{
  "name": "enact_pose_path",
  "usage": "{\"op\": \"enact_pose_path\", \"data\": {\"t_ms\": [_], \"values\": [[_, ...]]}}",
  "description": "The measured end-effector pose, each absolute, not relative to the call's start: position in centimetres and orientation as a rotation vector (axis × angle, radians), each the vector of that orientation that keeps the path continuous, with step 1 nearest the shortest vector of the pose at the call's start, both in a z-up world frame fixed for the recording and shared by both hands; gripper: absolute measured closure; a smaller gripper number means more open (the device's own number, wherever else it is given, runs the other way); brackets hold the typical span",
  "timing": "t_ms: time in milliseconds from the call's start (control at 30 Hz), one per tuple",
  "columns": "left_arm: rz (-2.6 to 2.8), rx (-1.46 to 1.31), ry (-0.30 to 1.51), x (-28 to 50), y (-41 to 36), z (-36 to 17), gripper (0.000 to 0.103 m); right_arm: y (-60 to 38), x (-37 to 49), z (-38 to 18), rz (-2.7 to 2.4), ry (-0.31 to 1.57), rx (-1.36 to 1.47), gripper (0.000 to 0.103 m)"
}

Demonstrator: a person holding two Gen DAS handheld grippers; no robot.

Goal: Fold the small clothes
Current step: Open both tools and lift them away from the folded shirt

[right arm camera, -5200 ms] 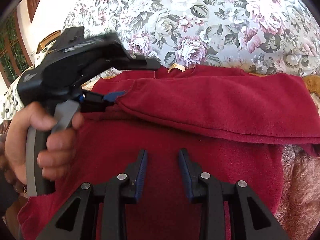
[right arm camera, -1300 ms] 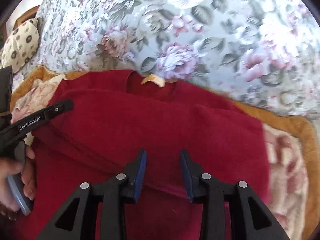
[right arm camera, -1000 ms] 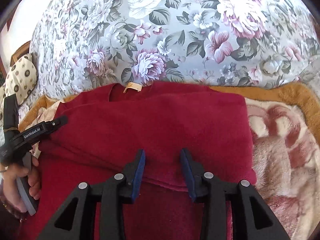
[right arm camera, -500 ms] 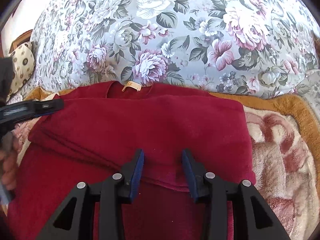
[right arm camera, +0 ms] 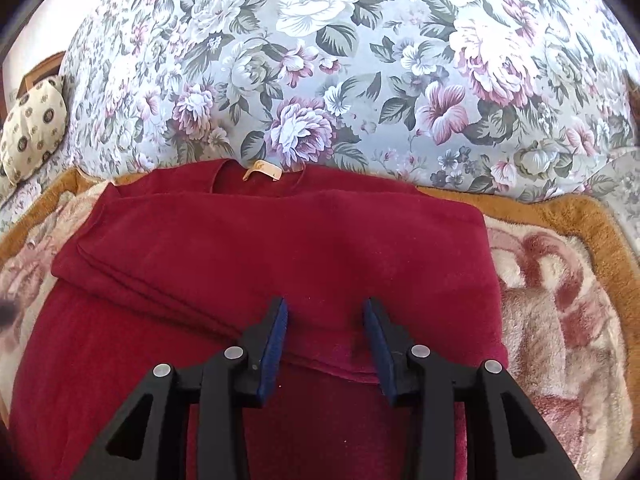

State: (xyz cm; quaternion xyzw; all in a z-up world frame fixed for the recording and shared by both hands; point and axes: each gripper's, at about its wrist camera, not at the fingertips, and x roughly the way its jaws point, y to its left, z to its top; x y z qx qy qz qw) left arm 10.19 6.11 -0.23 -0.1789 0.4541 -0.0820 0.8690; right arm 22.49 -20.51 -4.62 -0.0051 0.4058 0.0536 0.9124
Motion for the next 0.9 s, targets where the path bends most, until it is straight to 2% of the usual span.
{"op": "enact_pose_path", "data": {"t_ms": [200,467,567,900], "values": [[-0.100,-0.365,0.882,2.8,9.2,-0.4,0.048,-19.3,19.8,-2.4,0.074,1.023,0.011,0.064],[-0.141,-0.389,0.962,0.1,7.8,-4.4,0.048,-16.7,7.9,1.9,0.222,0.893,0.014,0.064],[-0.124,-0.366,0.931,-0.2,7.4,-3.8,0.048,-15.0,4.7,2.2,0.247,0.876,0.032,0.064],[-0.117,-0.403,0.935,-0.3,8.1,-4.3,0.048,-10.8,2.7,0.9,0.239,0.882,-0.120,0.064]]}}
